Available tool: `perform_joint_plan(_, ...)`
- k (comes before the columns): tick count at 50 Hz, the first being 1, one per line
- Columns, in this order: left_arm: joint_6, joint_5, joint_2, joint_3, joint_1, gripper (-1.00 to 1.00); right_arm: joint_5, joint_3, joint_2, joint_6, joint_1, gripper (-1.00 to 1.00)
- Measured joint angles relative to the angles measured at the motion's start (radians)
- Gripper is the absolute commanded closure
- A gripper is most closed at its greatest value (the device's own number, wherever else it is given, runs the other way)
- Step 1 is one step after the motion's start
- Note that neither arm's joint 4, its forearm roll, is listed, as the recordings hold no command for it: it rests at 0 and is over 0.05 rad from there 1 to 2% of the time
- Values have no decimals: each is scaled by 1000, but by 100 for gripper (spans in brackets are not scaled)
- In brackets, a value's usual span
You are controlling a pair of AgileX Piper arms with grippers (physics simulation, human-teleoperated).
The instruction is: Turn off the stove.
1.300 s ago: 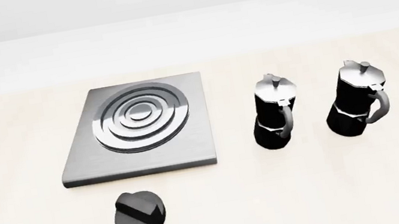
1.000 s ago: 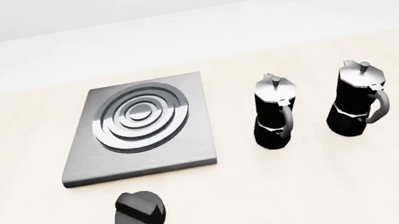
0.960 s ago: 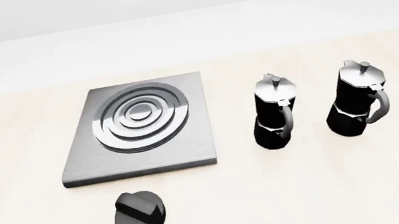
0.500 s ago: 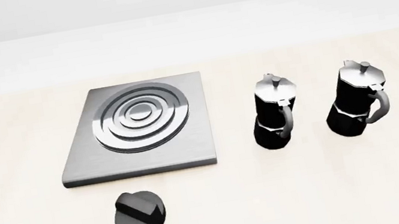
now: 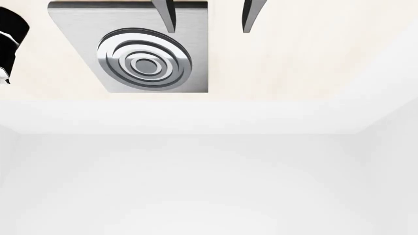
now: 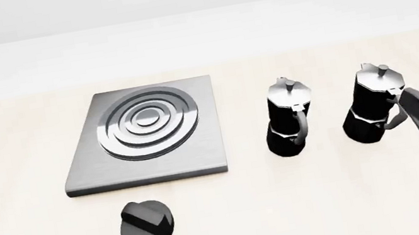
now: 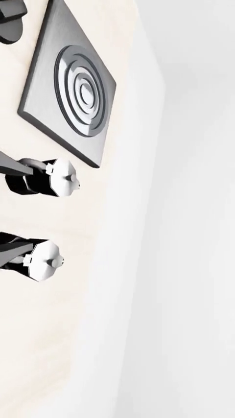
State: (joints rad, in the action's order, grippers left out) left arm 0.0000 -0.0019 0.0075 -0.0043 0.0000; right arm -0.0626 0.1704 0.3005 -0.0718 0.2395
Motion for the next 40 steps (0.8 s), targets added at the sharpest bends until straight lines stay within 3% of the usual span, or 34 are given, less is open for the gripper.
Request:
perform_joint_plan(19,0,0,0,0,0,-100,41,176,288,-55,271,-100)
perform_joint_plan(40,0,0,0,0,0,-100,11,294,615,-83,445,-100)
